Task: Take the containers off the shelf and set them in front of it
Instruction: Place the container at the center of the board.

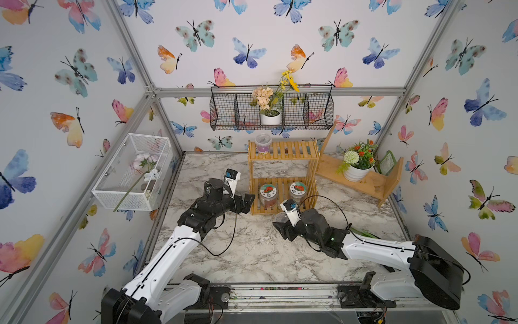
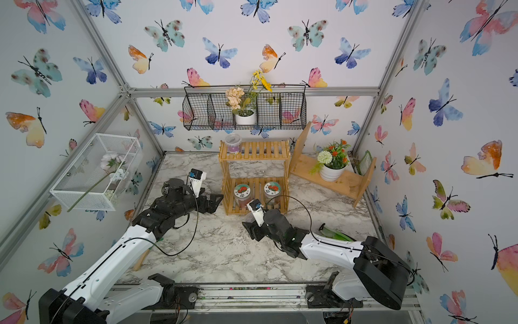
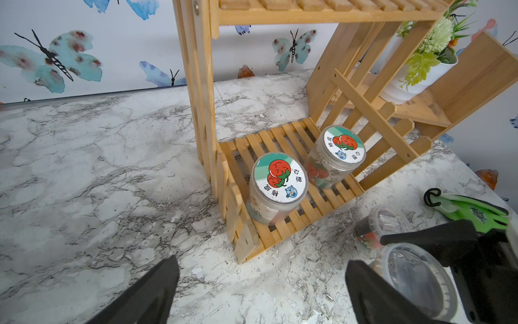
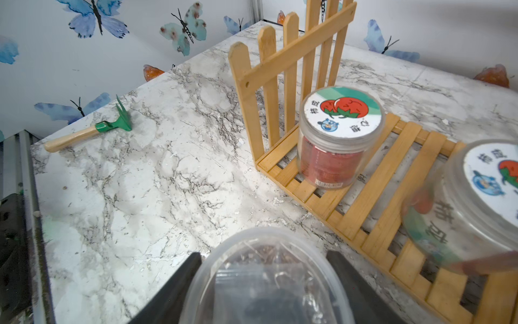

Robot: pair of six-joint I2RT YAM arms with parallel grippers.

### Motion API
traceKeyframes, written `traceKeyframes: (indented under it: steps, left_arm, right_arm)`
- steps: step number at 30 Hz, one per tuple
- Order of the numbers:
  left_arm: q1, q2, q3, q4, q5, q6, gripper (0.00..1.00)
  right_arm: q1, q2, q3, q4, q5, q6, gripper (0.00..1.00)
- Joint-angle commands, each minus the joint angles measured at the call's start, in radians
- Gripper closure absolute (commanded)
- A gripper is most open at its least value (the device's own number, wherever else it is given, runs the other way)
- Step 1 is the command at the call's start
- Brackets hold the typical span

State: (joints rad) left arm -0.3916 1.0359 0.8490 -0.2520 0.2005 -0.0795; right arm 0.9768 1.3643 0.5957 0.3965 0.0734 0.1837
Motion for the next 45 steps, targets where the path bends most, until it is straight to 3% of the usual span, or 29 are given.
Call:
traceKeyframes:
  steps: [1, 15, 37, 45]
  left_arm:
    - [0.008, -0.035, -0.02, -0.027, 0.0, -0.025, 0.01]
    - [0.013, -0.057, -0.048, -0.051, -0.004, -0.029, 0.01]
    - [0.014, -0.071, -0.059, -0.052, -0.01, -0.025, 0.01]
    - [0.014, -0.077, -0.062, -0.05, -0.009, -0.025, 0.01]
  right_arm:
    - [0.007, 0.043, -0.021, 0.127, 0.046, 0.026, 0.44]
    - [0.007, 0.216, -0.069, 0.319, 0.104, 0.049, 0.44]
    - [0.007, 0.375, 0.033, 0.334, 0.195, 0.034, 0.42]
    - [0.007, 0.378, 0.012, 0.329, 0.169, 0.05, 0.29]
